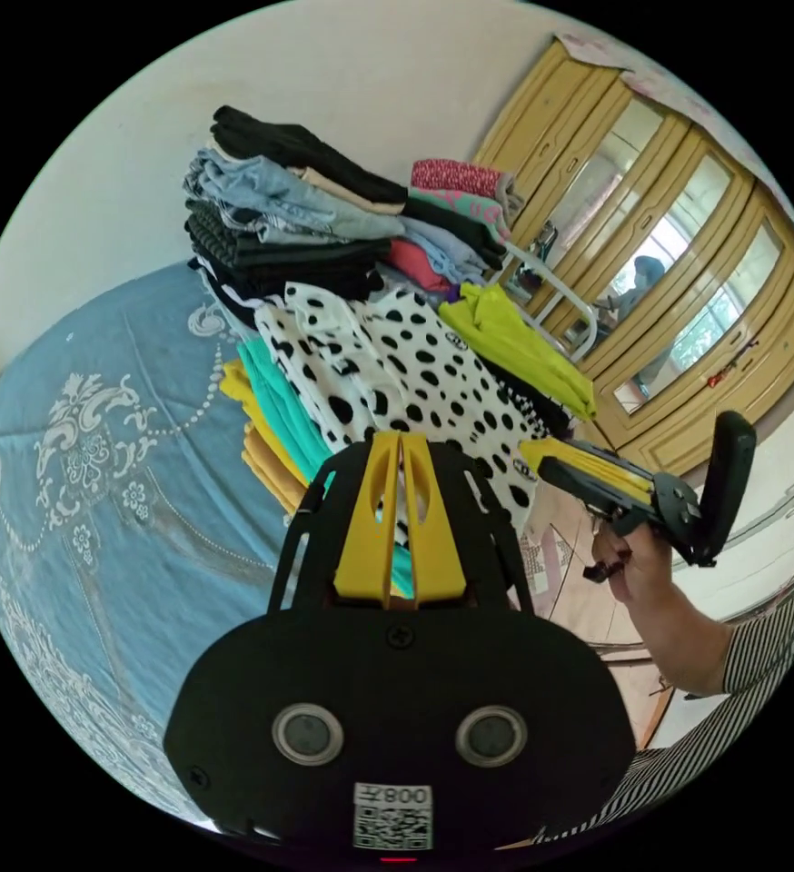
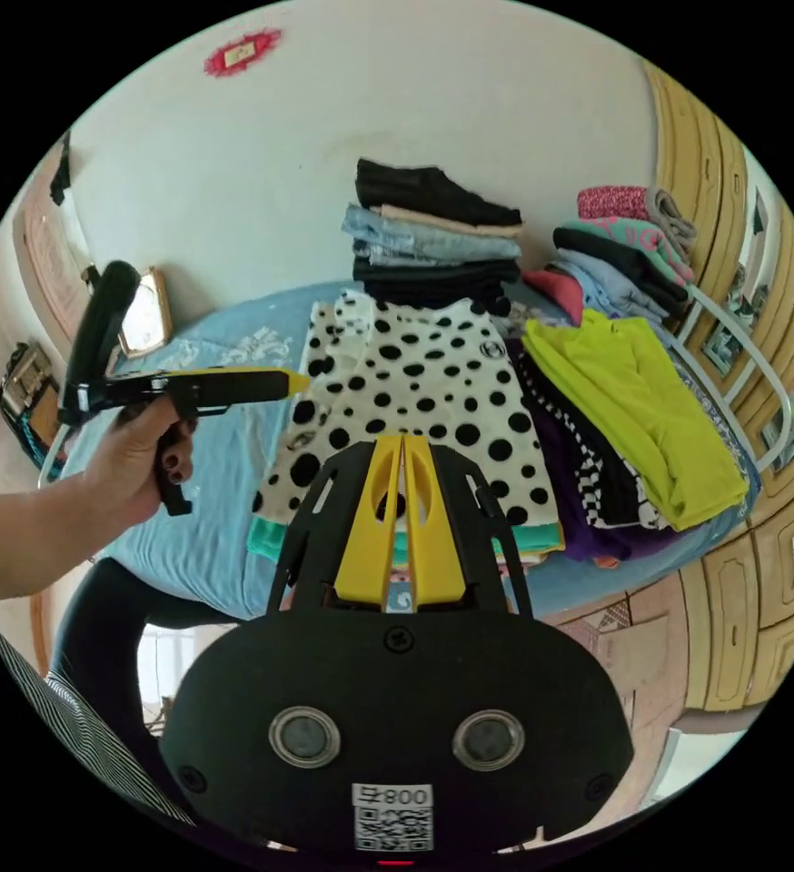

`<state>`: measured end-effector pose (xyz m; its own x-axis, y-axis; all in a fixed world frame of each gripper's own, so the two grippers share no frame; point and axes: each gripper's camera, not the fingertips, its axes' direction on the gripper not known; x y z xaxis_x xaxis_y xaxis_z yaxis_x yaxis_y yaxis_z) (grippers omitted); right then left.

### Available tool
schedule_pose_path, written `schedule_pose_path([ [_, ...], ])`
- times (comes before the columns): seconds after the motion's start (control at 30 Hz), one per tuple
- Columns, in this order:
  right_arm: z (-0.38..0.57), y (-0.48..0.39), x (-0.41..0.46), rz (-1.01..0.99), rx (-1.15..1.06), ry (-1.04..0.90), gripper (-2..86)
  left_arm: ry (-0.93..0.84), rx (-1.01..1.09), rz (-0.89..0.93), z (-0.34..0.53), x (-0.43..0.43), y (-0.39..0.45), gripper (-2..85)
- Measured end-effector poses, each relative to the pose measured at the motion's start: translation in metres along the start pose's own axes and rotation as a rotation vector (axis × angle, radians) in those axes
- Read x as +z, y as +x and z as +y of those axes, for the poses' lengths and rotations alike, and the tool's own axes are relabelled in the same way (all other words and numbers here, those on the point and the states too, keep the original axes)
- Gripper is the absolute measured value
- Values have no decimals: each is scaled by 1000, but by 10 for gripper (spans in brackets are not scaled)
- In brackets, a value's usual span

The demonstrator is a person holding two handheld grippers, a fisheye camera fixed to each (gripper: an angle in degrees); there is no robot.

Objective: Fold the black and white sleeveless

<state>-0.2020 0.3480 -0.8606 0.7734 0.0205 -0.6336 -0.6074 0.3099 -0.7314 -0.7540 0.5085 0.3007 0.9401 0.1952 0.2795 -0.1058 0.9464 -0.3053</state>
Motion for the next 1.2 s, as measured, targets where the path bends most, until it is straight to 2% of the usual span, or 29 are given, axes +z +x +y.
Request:
schedule_pose_path([
  [0.13,-7,-28,4,-85,-57,1,0,21,22,-10,-26,5,-6,1],
  [0.27,0,-59,43,-129,-115,-150,1,-41,34,-100,-52,29,-21,1],
  [0.37,14,-73,60,-61,-148,-157,1,-133,35,-144,-56,52,-40,1],
  [0.57,17,-69,69,-86,-118,-141,1,-103,-32,-80,-56,41,-59,2],
  [0.67,17,-61,69,-110,-86,-139,1,-25,14,-25,-55,28,-51,2],
  [0.77,16,-47,66,-168,-40,-140,1,-131,91,-39,-56,50,-48,2],
  [0.87,14,-20,48,-275,42,-139,2,-107,1,92,-59,43,-69,3],
  [0.97,15,17,15,-316,116,-27,4,-22,-25,158,-58,21,-77,4],
  [1.1,-5,73,-8,-110,99,70,14,34,21,233,-48,-6,-73,10],
  [1.2,-35,115,1,-11,131,20,36,36,33,250,-37,-19,-69,16],
])
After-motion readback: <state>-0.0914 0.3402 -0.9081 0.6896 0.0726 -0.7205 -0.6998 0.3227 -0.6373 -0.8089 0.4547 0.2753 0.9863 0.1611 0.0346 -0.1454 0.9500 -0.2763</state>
